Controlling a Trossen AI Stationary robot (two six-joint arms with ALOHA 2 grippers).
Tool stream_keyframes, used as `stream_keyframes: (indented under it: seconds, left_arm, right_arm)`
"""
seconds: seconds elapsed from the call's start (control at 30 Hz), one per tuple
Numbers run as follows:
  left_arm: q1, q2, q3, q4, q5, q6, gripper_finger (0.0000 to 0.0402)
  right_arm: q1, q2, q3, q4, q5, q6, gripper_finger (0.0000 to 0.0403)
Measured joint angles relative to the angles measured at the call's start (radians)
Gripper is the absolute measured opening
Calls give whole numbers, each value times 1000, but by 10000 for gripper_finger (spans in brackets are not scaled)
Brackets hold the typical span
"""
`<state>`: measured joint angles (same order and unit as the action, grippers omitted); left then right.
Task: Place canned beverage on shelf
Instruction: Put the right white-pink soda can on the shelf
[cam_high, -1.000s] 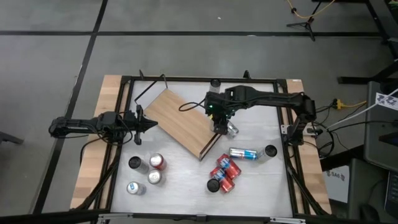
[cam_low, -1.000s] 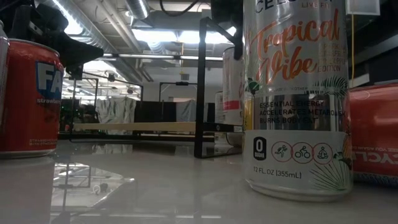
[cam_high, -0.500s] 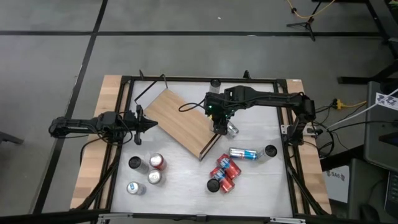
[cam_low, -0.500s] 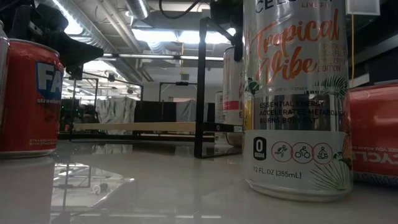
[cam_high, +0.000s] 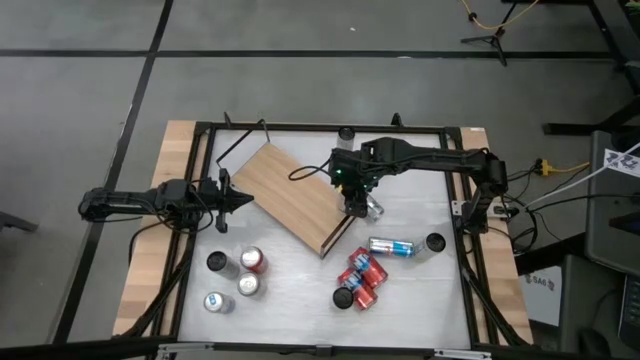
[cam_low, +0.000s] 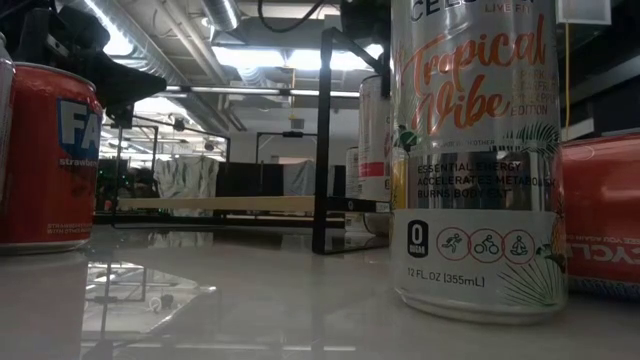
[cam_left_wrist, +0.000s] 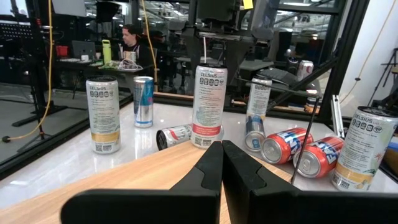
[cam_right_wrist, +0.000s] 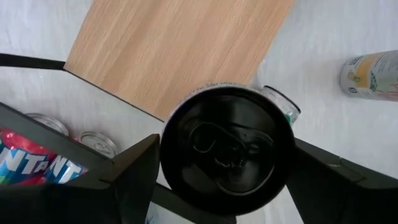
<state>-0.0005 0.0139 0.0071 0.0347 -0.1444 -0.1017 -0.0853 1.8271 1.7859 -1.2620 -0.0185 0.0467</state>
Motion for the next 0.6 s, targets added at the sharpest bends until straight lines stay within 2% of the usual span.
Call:
stream_keyframes:
  seconds: [0.6]
  left_arm:
    - [0,0,0,0,0,0,0]
  right_arm:
    - [0,-9,29,-40,0,-1,308]
